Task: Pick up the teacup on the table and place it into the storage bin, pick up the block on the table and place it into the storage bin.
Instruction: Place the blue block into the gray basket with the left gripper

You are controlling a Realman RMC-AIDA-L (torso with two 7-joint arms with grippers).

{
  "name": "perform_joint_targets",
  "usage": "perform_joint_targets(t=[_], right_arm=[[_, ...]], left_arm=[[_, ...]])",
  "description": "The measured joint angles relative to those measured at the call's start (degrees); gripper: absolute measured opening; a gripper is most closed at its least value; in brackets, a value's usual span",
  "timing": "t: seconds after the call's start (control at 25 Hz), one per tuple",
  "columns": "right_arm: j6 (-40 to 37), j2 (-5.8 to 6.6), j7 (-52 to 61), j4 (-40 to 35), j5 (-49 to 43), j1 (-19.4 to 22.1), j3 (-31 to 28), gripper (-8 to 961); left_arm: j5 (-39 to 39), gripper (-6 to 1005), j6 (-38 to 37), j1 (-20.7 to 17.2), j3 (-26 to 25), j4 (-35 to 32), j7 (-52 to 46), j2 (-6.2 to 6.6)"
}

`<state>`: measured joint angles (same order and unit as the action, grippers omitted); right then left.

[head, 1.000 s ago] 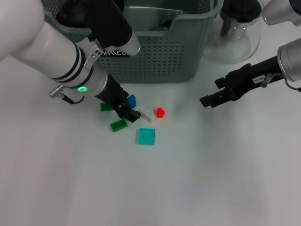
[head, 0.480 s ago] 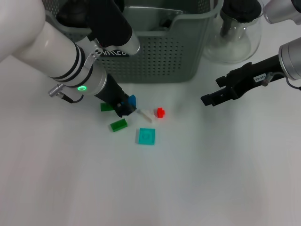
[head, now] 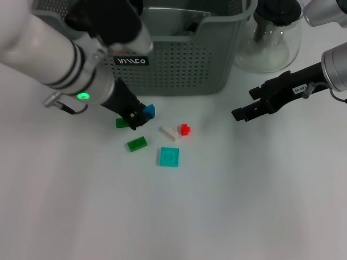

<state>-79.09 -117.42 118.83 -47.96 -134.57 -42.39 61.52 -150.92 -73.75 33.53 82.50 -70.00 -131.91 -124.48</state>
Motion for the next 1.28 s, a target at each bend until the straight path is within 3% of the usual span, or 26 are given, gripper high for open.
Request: perform_joint_targets(t=[0.12,0.28,0.48,0.6,0.84,1.08,1.28], right_arm=[[-0.1,0.00,0.0,-0.1,0.0,0.0,0.0,881],[-0.1,0.00,0.1,-0.1,0.0,-0.1,0.0,881],[0.0,-0.09,0.1,0.0,0.0,-0.4,0.0,881],[-0.3,-0.22,0.1,-0.1,0.0,-0.4,0.0,881],[-0.5,-0.30,0.2,0.0,0.0,-0.4,0.0,881],[-0.6,-0.05,0.4,0.2,0.0,-0.4,0.1,881],[-0.5,0.00,0.4,0.2,0.0,-0.4,0.3,882]], left_arm=[[2.3,163,-6.6,-2.2,-3.5,-7.1,0.1,-0.02],[10.0,169,-17.6,-3.4,-13.4,-16.2,0.7,0.32],[24.7,177,-29.8,-0.2,-31.6,-23.1,1.1,1.14],[27.5,182,-29.5,1.6,-36.5,-24.5,0.6,2.26],[19.2,192,-17.1,6.4,-34.0,-17.4,-0.8,4.78],[2.9,201,-7.0,13.4,-32.9,-5.2,-4.6,5.73],[-4.7,209,-3.8,17.4,-32.9,2.1,-7.0,6.30]])
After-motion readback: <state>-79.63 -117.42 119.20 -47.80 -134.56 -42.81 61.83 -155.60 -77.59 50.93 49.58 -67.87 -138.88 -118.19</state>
